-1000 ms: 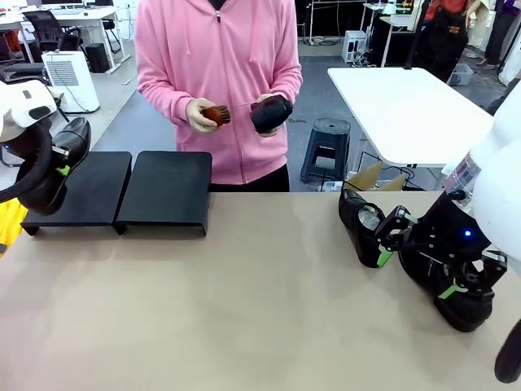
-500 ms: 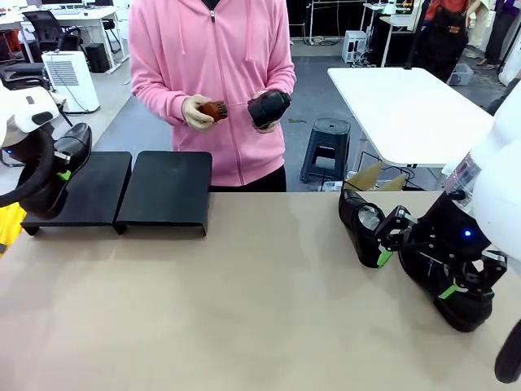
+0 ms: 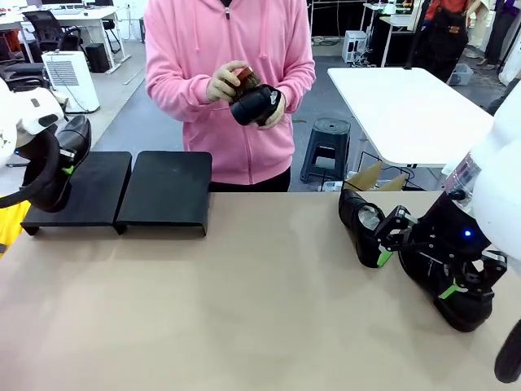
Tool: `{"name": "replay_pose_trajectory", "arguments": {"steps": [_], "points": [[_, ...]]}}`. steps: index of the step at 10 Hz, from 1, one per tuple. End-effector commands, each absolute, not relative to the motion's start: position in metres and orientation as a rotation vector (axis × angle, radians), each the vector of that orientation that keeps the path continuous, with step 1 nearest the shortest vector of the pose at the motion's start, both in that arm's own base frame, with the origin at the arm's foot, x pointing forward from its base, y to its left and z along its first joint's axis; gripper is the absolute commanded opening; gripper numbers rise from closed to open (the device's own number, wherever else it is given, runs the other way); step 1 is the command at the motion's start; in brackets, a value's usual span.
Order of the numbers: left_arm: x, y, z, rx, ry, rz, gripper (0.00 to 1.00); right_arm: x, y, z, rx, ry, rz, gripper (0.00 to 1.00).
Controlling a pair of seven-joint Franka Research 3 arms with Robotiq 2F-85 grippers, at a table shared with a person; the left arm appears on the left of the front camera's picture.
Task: Organize the shoes by placing them on the stand.
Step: Place the Shoe from the middle of the table onto the Shoes Stand.
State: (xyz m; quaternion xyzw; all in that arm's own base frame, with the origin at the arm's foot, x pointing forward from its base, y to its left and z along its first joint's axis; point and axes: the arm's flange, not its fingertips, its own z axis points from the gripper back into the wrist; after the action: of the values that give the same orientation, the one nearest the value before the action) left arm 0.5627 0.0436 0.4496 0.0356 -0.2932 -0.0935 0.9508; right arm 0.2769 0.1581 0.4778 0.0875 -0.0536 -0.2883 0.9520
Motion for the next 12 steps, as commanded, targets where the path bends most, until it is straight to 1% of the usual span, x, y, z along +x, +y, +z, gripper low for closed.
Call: {"name": "replay_pose_trajectory", "arguments": {"steps": [1,4,11,12], "points": [[0.57,0.053,0.455,0.1,-0.631,-0.156,0.0,0.278,0.159,0.478,0.184,-0.117,-0.588,1.0],[0.575,0.065,0.451,0.078,-0.63,-0.138,0.0,0.278,0.159,0.478,0.184,-0.117,-0.588,1.0],[0.597,0.073,0.434,0.037,-0.54,-0.112,0.0,0.278,0.159,0.478,0.184,-0.117,-0.588,1.0],[0.599,0.073,0.434,0.029,-0.524,-0.113,0.05,0.278,0.159,0.478,0.184,-0.117,-0.588,1.0]]}}
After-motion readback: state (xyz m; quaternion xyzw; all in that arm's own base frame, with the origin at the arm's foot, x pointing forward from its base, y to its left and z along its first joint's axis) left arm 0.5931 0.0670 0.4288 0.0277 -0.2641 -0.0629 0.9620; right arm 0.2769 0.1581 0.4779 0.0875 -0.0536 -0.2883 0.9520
